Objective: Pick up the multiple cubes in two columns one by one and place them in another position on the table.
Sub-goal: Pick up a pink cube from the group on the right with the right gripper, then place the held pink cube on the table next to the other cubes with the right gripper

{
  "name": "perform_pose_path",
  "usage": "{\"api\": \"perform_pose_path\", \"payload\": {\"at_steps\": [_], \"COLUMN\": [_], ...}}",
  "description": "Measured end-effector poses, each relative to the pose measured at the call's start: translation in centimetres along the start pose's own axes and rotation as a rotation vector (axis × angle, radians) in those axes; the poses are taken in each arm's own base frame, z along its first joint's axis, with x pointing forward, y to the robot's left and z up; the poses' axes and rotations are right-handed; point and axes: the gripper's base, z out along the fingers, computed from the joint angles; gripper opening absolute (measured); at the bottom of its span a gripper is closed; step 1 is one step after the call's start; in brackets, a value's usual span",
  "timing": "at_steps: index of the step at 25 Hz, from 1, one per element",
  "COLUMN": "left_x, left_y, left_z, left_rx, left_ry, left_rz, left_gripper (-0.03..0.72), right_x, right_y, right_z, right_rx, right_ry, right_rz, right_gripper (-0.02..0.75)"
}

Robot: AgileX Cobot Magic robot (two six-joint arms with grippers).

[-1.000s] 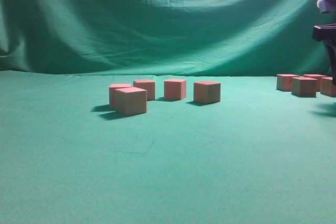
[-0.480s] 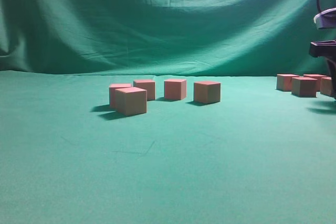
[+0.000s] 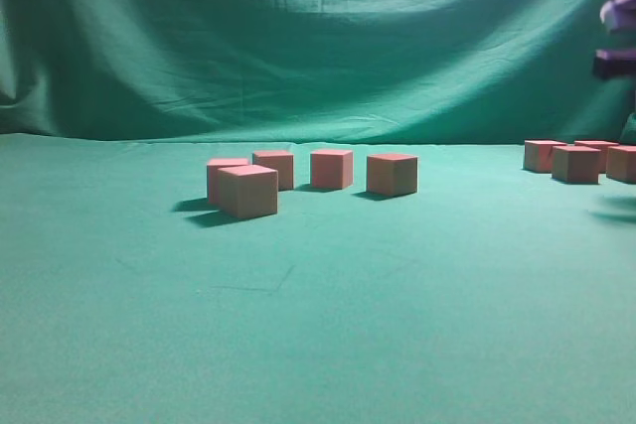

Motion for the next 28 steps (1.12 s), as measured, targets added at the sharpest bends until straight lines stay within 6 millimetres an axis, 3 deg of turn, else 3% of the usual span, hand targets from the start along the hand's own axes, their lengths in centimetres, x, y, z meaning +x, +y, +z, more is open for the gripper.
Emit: {"api": "perform_pose_path", "payload": {"at_steps": [5, 8, 12, 17, 20, 28], "left_x": [0.0, 0.0, 0.0, 0.0, 0.0, 0.0], "left_y": [0.0, 0.0, 0.0, 0.0, 0.0, 0.0], "left_z": [0.0, 0.0, 0.0, 0.0, 0.0, 0.0], "left_rx": [0.000, 0.000, 0.000, 0.000, 0.000, 0.000], "left_ry": [0.000, 0.000, 0.000, 0.000, 0.000, 0.000], "left_rz": [0.000, 0.000, 0.000, 0.000, 0.000, 0.000], "left_gripper": [0.000, 0.000, 0.000, 0.000, 0.000, 0.000], "right_x": [1.1, 2.5, 5.0, 8.4, 10.1, 13.3], "right_y": [0.6, 2.8, 7.1, 13.3, 16.6, 22.6], "right_z": [-7.2, -11.5, -14.8, -15.5, -15.0, -11.3], "right_rx": [-0.055, -0.100, -0.160, -0.218, -0.240, -0.251], "right_ry": [-0.090, -0.171, -0.201, -0.166, -0.143, -0.066], "right_rz": [-0.008, -0.093, -0.257, -0.536, -0.680, -0.956], "right_gripper": [0.258, 0.258, 0.258, 0.258, 0.258, 0.258]}}
